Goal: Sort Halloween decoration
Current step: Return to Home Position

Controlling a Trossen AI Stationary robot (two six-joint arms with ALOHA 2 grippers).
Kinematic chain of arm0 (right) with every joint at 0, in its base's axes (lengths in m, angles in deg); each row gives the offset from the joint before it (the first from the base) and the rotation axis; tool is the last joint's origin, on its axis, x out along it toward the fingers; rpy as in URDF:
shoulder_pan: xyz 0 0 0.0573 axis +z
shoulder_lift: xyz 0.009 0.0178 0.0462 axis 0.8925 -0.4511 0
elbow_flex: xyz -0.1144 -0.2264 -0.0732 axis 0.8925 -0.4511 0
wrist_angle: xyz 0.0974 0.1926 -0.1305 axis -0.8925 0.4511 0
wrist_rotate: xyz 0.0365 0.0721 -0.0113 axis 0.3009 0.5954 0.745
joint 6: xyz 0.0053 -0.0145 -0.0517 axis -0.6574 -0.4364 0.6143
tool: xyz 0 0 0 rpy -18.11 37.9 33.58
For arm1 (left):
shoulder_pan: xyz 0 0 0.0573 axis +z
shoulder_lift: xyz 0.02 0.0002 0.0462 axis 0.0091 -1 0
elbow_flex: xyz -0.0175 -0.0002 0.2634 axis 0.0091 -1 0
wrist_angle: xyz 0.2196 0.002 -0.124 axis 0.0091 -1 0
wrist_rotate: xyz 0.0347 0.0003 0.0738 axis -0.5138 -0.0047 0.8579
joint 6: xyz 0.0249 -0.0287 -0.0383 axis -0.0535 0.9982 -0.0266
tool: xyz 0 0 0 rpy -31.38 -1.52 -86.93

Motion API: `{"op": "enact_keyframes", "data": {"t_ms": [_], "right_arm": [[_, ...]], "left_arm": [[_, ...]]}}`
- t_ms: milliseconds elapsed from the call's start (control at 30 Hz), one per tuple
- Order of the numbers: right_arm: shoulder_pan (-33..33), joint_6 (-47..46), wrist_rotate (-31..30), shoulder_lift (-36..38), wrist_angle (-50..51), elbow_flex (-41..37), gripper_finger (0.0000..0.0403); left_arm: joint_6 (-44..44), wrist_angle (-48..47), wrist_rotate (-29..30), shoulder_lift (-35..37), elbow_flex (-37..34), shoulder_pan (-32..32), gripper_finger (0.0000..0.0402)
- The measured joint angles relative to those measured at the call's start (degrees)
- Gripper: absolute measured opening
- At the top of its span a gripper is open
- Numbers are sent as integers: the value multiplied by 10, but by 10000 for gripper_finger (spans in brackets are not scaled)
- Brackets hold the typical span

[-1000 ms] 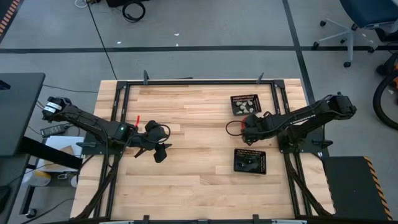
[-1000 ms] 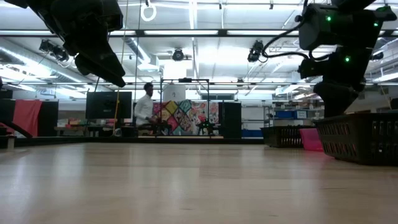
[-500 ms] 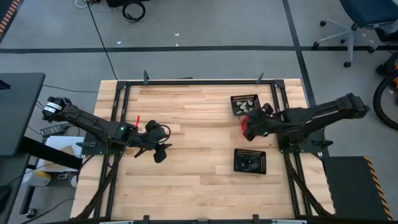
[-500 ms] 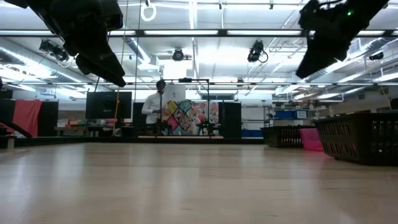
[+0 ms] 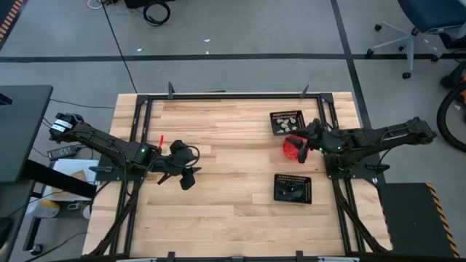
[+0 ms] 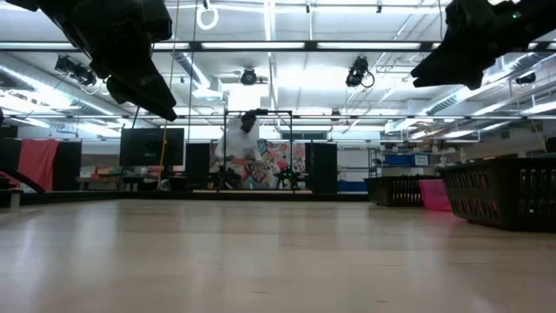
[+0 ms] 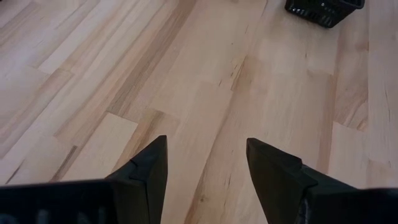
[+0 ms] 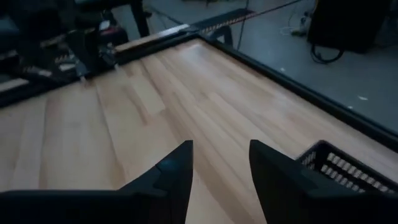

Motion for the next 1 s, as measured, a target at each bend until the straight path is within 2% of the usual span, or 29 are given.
{"op": "enact_keyframes", "data": {"t_ms": [233,567,1000], "right_arm": [[-31,-5,9,89,-10,-39,154],[-57,15,25,159,-129,-132,146],[-105,30,36,287,-70,-145,134]], "left_arm": [[0,0,0,0,0,0,192],[-5,5,0,0,0,0,192],[-5,4,0,0,0,0,192]]}}
